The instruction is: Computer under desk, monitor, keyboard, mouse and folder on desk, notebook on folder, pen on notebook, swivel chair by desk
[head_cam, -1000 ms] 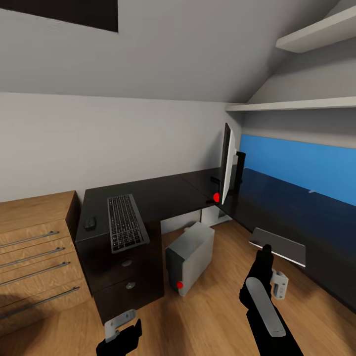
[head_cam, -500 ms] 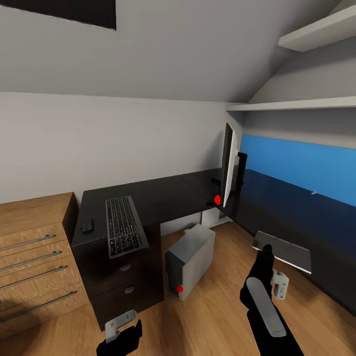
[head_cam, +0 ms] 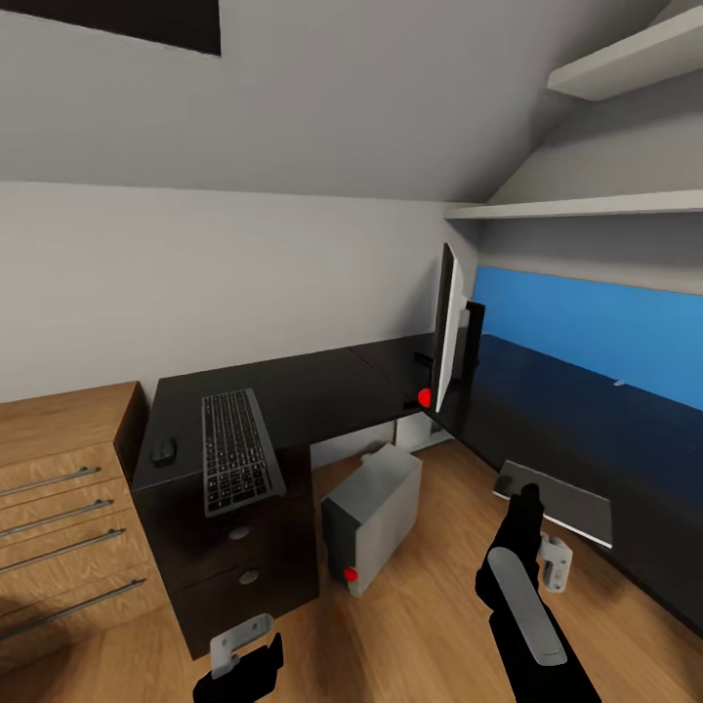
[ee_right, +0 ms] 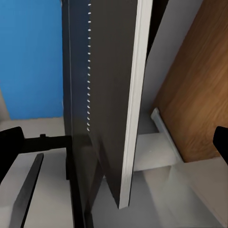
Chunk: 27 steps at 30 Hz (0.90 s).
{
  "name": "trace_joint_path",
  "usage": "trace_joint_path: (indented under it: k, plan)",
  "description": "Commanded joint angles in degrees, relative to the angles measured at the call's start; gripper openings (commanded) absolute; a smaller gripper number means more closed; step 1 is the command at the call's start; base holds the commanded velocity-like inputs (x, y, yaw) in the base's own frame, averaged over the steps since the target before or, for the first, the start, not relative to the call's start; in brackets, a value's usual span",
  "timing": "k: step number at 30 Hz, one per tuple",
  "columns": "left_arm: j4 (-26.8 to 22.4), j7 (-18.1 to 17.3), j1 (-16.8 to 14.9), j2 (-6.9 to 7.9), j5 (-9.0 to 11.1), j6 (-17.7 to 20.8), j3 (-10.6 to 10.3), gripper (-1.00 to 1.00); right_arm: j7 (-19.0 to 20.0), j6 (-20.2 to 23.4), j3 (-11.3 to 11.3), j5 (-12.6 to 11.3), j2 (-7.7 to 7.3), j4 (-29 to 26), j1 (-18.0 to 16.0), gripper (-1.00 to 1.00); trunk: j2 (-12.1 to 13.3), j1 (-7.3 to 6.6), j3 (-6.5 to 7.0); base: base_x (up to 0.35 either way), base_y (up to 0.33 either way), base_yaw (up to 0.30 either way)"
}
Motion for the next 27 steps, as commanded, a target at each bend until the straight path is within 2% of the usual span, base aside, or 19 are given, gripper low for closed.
trace_joint_path:
  k: [1,11,27]
  plan:
    - [-0.1,0.3,0.0,0.01,0.4,0.2,0.0,1.00,-0.2,-0.2,0.1,-0.1,-0.02,0.0,0.0,1.00,0.0,0.00,-0.05,0.031,-0.040,0.000]
    - [0.0,0.3,0.0,0.04,0.3,0.1,-0.7,1.00,-0.2,0.1,-0.3,-0.3,-1.23,0.0,0.0,1.00,0.0,0.00,-0.05,0.010,-0.013,0.000]
    - [0.0,0.2,0.0,0.54,0.3,-2.8,-1.9,1.00,-0.3,0.2,-0.4,-0.4,-1.59,0.4,-0.1,1.00,0.0,0.00,-0.05,0.000,0.000,0.000]
